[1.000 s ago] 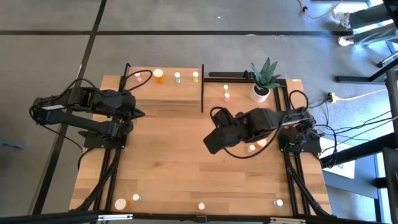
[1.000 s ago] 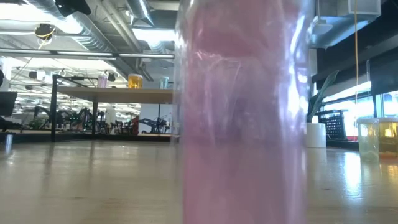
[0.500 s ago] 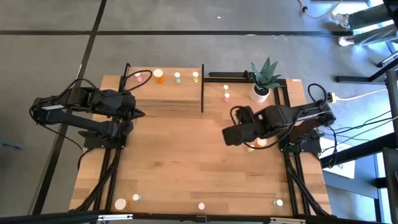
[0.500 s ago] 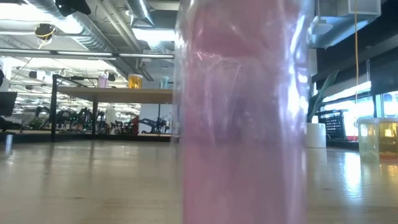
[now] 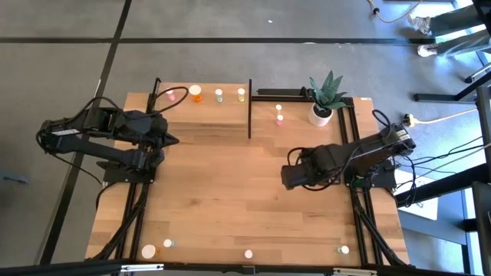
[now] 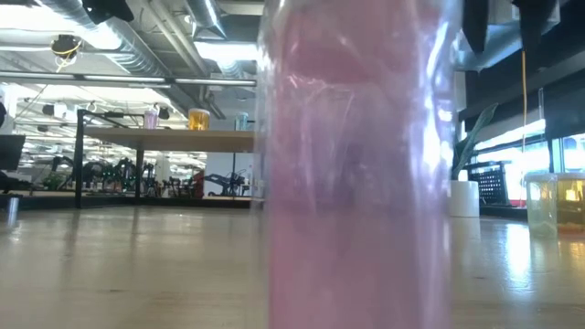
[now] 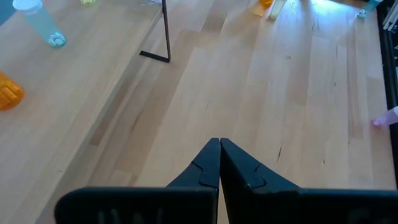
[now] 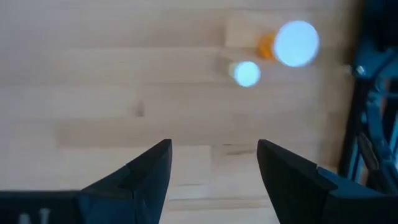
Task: Pick and place medicine bottles onto shelf by color
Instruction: Put the bottom yellow pill bottle on the shelf aligned with the other yellow pill bottle
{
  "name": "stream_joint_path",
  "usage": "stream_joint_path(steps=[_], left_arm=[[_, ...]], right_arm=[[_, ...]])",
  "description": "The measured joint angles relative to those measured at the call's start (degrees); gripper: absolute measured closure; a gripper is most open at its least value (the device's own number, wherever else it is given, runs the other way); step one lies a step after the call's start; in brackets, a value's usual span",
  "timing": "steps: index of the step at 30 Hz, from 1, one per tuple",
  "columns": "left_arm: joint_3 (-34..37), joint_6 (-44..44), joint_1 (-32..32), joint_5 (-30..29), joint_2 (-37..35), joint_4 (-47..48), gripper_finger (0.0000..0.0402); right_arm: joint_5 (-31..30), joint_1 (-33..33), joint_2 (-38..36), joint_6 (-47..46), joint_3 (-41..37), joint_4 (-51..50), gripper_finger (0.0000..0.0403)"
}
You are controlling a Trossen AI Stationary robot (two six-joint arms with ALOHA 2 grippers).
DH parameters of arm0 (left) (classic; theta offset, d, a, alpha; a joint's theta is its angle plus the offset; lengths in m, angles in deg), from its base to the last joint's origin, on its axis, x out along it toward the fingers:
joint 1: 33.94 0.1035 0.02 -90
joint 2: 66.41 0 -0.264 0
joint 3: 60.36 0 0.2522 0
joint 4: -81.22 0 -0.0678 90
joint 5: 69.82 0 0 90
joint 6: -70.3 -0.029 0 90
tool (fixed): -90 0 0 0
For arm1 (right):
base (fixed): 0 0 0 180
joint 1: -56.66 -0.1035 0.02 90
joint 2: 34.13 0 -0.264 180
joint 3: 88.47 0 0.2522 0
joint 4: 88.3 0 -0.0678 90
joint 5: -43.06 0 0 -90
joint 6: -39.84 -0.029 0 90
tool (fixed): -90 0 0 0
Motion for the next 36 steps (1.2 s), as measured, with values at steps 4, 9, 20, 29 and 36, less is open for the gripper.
stream_joint_path(steps=[4,9,20,29,36], left_arm=[[0.0,-0.14,-0.01,0.0,0.0,0.0,0.04],[0.0,-1.49,0.0,0.0,0.0,-0.02,0.0399],[0.04,-7.99,0.0,6.58,0.0,-1.35,0.0401],[0.04,-13.39,0.0,13.95,0.0,-1.92,0.04],[0.04,-13.42,-0.01,14.21,0.0,-1.9,0.0401]], right_arm=[[1.5,-0.11,0.0,-5.21,-2.93,2.59,0.0166],[2.08,-0.09,0.01,-6.08,-5.42,4.41,0.0166],[8.56,0.54,-0.07,-10.92,-14.32,10.16,0.0166],[8.65,2.77,-0.02,-12.51,-20.62,14.13,0.0166],[8.49,4.75,-0.03,-10.82,-24.01,15.62,0.0166]])
